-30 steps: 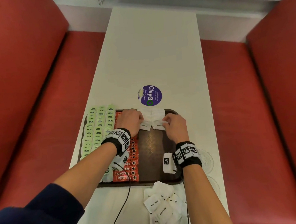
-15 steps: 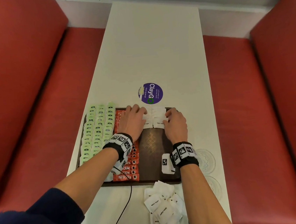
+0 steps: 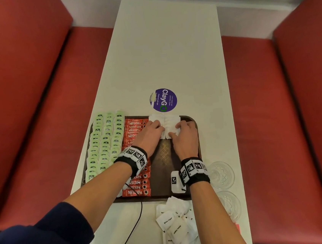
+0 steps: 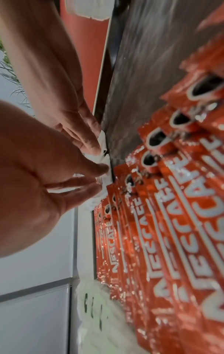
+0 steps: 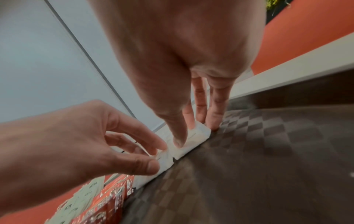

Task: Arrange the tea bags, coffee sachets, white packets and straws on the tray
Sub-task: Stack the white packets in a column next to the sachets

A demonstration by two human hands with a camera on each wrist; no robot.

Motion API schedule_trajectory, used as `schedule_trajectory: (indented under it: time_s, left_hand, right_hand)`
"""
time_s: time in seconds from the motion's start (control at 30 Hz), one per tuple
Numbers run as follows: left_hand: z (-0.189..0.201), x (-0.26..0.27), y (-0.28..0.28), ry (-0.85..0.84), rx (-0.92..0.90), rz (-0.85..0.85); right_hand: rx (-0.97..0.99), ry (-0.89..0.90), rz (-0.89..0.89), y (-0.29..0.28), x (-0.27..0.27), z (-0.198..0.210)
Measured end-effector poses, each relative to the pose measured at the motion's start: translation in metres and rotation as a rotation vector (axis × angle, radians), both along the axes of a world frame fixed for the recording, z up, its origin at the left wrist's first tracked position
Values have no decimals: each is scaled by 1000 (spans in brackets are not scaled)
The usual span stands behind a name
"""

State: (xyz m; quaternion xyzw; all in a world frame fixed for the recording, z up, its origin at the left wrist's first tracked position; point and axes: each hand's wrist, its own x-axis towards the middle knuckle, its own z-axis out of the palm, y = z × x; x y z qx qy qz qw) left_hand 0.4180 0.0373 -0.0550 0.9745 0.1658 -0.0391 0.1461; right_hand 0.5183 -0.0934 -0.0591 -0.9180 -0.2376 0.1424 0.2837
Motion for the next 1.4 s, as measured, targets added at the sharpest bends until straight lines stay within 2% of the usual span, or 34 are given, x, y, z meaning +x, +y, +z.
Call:
schedule_trajectory:
  time_s: [0.2,0.37,0.5,0.6,0.8,0.93,1.03,1.17,1.27,1.4]
  left_hand:
    - [10,-3,-4,-56,-33,24]
    - [56,-38,-36,-269,-122,43]
    - [77,-93,-76,-257,-324,-20]
    - [72,-134,-103,-178,-399,-20]
    - [39,-189,-143,-1,-402,184]
    - [18,-200,-165,158,-316,314]
    - [14,-197,-180,186,-281,333]
    - [7,-196,-194,83,-304,356]
    - [1,-197,-197,-33,-421,379]
    - [5,-196,-195,-123,-591,399]
  right_hand:
    - [-25,-14,11,-1,-6,16]
    - [157,-52,-14,-27,-24,80]
    - [265,-1,15,-69,-59,130]
    - [279,64,75,-106,-92,142]
    - [-9,78,164,-169,-145,104]
    - [-306,45,239,-198,-172,71]
    - [-429,35,253,-212,-184,46]
    - [-401,-7,266,-218,-193,31]
    - [-297,-7,213,-221,-196,29]
    - [-204,113,132,-222,-190,27]
